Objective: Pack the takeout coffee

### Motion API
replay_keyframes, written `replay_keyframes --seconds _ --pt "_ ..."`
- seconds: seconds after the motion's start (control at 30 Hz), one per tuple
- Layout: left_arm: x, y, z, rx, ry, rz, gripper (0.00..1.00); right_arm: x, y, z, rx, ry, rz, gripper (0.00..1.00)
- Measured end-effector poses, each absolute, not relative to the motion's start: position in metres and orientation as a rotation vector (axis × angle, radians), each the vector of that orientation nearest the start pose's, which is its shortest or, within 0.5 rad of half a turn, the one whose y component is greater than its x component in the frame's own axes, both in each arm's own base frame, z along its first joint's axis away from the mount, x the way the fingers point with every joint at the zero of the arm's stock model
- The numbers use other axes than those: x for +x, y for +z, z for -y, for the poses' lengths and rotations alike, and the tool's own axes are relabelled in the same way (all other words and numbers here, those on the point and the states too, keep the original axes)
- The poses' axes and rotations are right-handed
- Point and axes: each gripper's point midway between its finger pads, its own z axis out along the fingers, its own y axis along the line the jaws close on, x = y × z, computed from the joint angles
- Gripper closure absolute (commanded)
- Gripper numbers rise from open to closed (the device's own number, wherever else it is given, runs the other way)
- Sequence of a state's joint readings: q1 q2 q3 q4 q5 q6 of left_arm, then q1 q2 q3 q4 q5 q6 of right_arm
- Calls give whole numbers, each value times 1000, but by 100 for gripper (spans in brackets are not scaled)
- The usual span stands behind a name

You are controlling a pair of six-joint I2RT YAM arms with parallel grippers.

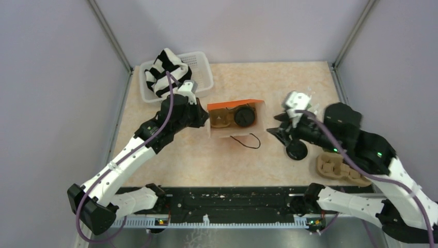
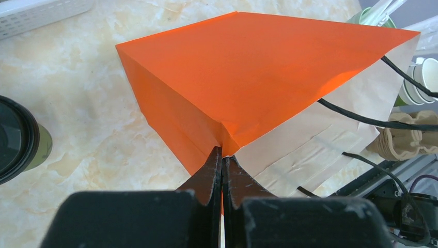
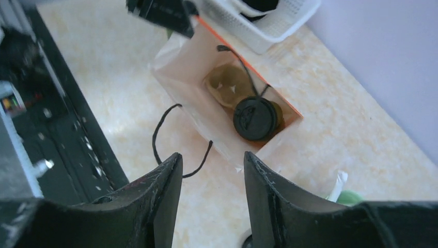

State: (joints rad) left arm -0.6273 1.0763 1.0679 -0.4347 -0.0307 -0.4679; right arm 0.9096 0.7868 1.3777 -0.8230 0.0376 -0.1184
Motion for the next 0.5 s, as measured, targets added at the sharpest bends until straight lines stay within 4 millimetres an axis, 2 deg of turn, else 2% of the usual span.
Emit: replay_keyframes --seconds 0.17,0.27,0.5 --pt "275 263 217 161 -658 -2073 100 180 332 -232 -1321 403 -1599 54" --pt "275 262 216 174 -647 -2075 100 194 303 -252 -1523 344 -1550 58" --pt "274 259 210 179 -602 -2089 100 210 284 -270 -1721 255 -1412 59"
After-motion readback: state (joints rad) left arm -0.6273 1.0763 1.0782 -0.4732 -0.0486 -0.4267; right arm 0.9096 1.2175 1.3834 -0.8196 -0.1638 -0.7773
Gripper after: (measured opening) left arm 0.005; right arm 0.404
